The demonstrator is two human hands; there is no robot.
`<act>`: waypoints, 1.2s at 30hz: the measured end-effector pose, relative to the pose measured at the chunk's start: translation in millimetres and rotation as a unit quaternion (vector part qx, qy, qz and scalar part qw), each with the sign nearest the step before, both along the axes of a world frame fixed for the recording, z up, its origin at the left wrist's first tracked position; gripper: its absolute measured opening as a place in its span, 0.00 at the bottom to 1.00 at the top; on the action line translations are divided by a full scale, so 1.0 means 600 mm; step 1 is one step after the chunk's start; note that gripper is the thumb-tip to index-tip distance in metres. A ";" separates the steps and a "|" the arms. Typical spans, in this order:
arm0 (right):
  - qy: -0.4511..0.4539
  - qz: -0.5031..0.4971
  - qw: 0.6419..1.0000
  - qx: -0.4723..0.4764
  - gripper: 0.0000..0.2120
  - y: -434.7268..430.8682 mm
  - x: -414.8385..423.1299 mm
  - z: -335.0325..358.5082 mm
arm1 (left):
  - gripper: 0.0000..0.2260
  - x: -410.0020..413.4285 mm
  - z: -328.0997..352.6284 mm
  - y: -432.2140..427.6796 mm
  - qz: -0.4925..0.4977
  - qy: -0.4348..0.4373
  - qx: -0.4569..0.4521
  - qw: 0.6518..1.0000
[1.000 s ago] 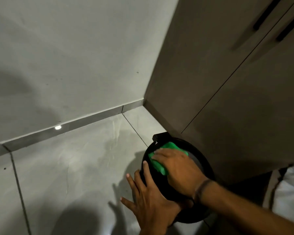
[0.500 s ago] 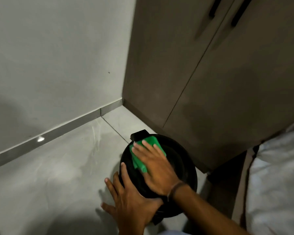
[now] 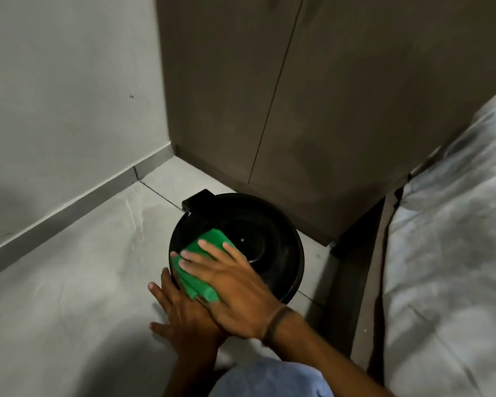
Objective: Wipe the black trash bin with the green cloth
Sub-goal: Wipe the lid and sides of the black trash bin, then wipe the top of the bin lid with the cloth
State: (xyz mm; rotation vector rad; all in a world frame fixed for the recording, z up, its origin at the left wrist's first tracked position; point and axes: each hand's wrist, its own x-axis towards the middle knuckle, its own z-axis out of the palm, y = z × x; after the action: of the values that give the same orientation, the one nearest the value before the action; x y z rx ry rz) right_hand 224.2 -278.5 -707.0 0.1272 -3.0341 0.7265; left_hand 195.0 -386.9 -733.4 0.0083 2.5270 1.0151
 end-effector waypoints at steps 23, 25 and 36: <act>0.013 -0.345 0.464 -0.816 0.20 0.157 -0.067 0.471 | 0.35 -0.138 0.487 0.097 0.015 -0.246 0.404 0.881; 0.008 -0.330 0.456 -0.827 0.21 0.164 -0.077 0.594 | 0.19 -0.171 0.628 0.125 -0.015 -0.256 0.447 0.857; 0.165 -0.476 0.760 -0.411 0.12 0.427 -0.085 1.150 | 0.14 -0.287 1.170 0.394 -0.169 -0.154 0.376 0.898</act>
State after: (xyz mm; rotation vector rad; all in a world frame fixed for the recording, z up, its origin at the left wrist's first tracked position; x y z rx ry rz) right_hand 173.4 -22.1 -16.9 -1.0556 -1.7592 1.5023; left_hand 22.9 -150.6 -31.2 0.4521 1.6424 1.6153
